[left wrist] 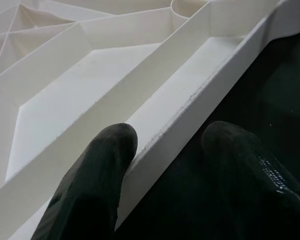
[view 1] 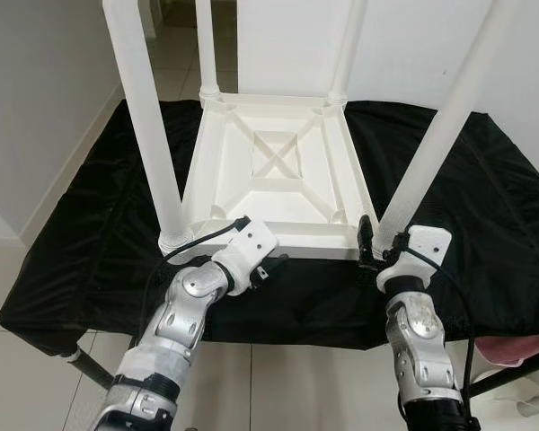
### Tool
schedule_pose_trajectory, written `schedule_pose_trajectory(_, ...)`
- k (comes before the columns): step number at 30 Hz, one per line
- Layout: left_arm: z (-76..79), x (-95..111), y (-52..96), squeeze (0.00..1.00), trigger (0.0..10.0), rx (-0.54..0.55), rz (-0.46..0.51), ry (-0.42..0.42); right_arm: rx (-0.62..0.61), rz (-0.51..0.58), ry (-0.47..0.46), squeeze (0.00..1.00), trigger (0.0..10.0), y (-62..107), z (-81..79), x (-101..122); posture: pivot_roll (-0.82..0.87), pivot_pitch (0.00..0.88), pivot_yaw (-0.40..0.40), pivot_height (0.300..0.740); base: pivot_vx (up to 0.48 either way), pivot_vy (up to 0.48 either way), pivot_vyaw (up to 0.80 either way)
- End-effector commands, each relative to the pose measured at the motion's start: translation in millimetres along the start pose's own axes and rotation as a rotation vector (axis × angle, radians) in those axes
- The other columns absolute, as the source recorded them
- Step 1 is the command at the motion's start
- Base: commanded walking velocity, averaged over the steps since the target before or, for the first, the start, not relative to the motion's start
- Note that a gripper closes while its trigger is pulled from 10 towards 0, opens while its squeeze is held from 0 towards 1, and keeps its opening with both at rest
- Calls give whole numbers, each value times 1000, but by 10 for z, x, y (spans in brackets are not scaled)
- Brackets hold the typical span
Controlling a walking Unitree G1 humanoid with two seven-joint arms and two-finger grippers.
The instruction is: Building children table
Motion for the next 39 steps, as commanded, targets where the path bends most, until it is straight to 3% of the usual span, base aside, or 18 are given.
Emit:
schedule_pose_trajectory(1, -457, 17, 59, 0, 10000, 351, 28, 42, -1, 11, 13, 0, 10000, -10, 7, 24, -25, 40, -1, 740, 0, 0, 0)
schedule_pose_trajectory(3, -457, 17, 59, 0, 10000, 351, 28, 42, -1, 11, 13, 0, 10000, -10, 7, 24, -25, 40, -1, 740, 0, 0, 0)
schedule_pose_trajectory(6, -631, 113, 105, 0, 10000, 439, 78, 113, 1, 15, 16, 0, 10000, -35, 13, 37, -24, 40, -1, 740, 0, 0, 0)
schedule_pose_trajectory(9, -696, 196, 129, 0, 10000, 468, 122, 161, 8, 16, 19, 0, 10000, -42, 5, 39, -22, 40, -4, 740, 0, 0, 0)
schedule_pose_trajectory(12, -754, 488, 158, 0, 10000, 497, 279, 297, 58, 10, 17, 0, 10000, -42, -75, 11, -16, 42, -10, 740, 0, 0, 0)
schedule_pose_trajectory(20, -936, 784, 207, 0, 10000, 622, 452, 408, 88, 11, 22, 0, 10000, -97, -123, 11, -9, 44, -17, 740, 0, 0, 0)
schedule_pose_trajectory(23, -971, 801, 215, 0, 10000, 647, 466, 430, 89, 11, 21, 0, 10000, -106, -125, 10, -9, 44, -17, 740, 0, 0, 0)
schedule_pose_trajectory(26, -1072, 862, 250, 0, 10000, 744, 521, 486, 120, 18, 22, 0, 10000, -112, -188, 25, -11, 49, -15, 740, 0, 0, 0)
schedule_pose_trajectory(29, -1072, 862, 250, 0, 10000, 744, 521, 486, 120, 18, 22, 0, 10000, -112, -188, 25, -11, 49, -15, 740, 0, 0, 0)
schedule_pose_trajectory(33, -1166, 846, 336, 0, 10000, 865, 526, 487, 138, 23, 22, 0, 10000, -99, -226, 29, -15, 52, -12, 740, 0, 0, 0)
schedule_pose_trajectory(35, -1261, 763, 455, 0, 10000, 1000, 512, 500, 144, 25, 18, 0, 10000, -86, -243, 30, -19, 53, -9, 740, 0, 0, 0)
schedule_pose_trajectory(39, -1313, 696, 536, 0, 10000, 1080, 500, 499, 148, 26, 16, 0, 10000, -83, -254, 29, -20, 54, -7, 740, 0, 0, 0)
Point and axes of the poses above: a point about 5 cm out from each wrist's last joint towards the gripper, its own y axis pointing back from the gripper into the wrist, its own x axis along the axis of the wrist's last joint, z = x × y, the point moved 6 cm from there along -y, pointing out of the wrist towards the gripper, and after that the axes turned 10 degrees about y, right-handed, at the moved point
